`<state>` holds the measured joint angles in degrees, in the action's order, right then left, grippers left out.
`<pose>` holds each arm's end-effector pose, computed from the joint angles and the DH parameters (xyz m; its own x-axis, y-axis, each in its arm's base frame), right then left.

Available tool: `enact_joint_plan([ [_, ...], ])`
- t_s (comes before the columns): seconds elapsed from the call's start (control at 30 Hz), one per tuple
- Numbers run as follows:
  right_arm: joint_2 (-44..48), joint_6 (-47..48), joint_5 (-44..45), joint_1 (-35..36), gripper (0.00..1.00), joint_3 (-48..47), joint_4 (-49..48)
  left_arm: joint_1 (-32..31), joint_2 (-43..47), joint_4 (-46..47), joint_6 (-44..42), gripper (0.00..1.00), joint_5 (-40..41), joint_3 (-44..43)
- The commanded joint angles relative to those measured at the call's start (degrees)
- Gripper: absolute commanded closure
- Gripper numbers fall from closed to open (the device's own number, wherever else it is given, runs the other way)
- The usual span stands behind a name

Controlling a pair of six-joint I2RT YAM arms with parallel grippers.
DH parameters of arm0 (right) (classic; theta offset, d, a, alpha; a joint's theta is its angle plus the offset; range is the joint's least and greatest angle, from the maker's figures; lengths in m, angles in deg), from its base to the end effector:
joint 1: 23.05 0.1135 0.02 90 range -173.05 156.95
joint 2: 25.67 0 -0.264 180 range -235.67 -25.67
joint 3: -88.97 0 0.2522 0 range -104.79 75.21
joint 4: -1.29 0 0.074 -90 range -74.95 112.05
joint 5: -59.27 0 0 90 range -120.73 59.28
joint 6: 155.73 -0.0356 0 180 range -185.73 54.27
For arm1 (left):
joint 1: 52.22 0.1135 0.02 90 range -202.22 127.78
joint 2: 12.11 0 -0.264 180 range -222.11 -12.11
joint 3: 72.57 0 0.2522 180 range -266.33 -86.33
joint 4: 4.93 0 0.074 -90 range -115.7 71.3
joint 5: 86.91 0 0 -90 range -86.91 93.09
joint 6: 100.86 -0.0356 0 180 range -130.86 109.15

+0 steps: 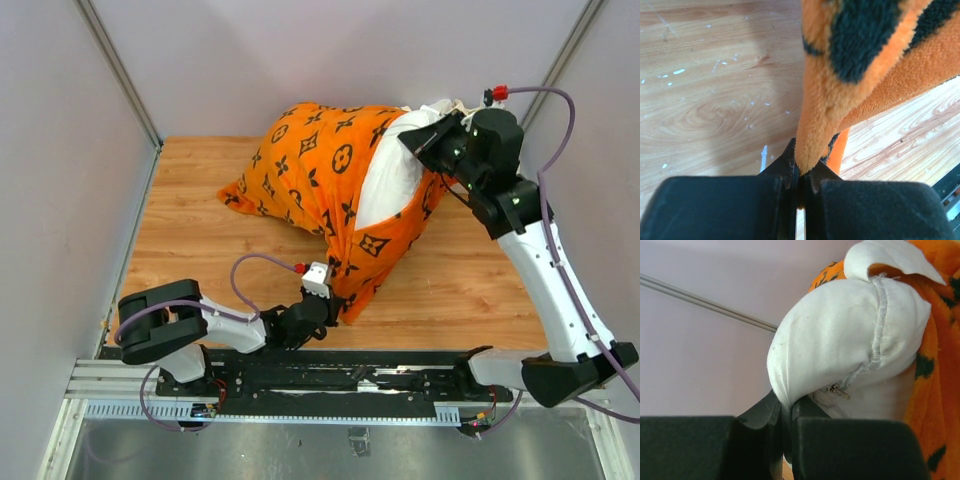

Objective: Remove the pillowcase from the pillow
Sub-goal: Remove the pillow from the pillowcase.

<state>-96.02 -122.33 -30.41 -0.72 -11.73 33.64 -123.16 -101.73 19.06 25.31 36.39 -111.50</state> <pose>0.2391 0.0980 0.4857 -0.3306 0.7667 -0.5503 -0.1794 0.5214 0.8342 0.1069 -0.2495 0.1357 -0.4902 -0.0919 -0.8668 0.4218 0.8452 -0.3281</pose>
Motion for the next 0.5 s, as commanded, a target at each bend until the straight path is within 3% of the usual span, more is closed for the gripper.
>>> enact_joint_plan([
  [0.0,-0.56,3.01,-0.24,-5.23,0.99,-18.01,-11.16,-0.17,0.65,-13.16,2.57,1.00,0.82,6.61],
  [0.17,-5.63,4.99,-6.78,-10.47,0.99,-29.00,1.14,0.13,3.65,-15.06,4.26,1.00,2.48,8.48],
  [0.3,-4.08,5.29,-12.62,-10.49,0.99,-22.04,0.36,0.16,5.80,-21.05,2.80,1.00,1.41,4.69],
  [0.4,-0.70,8.26,-13.05,-7.53,0.99,-11.80,-4.23,0.17,15.56,-23.26,-1.24,0.99,-1.85,1.54],
  [0.43,0.34,10.75,-11.97,-6.22,0.99,-8.87,-4.97,0.26,19.46,-23.97,-2.90,0.90,-2.11,0.77],
  [0.47,1.28,12.89,-10.42,-4.92,0.99,-6.89,-4.87,0.66,23.37,-24.76,-4.69,0.72,-2.55,-0.04],
])
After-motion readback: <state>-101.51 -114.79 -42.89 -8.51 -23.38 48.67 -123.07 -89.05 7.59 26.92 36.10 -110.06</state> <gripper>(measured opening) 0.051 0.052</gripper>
